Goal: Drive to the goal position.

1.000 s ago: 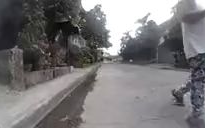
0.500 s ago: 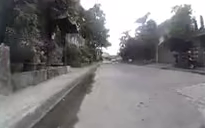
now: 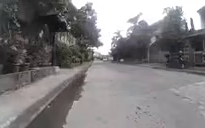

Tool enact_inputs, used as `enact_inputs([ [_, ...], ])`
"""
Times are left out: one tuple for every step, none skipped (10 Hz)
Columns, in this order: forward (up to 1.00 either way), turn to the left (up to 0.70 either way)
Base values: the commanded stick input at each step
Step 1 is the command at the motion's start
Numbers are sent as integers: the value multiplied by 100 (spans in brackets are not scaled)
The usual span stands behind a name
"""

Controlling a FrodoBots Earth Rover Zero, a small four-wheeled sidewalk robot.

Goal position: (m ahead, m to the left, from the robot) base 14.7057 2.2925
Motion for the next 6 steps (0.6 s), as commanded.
enact_inputs([
  [50, 0],
  [50, 0],
  [50, 0],
  [50, 0],
  [50, 0],
  [50, 0],
])
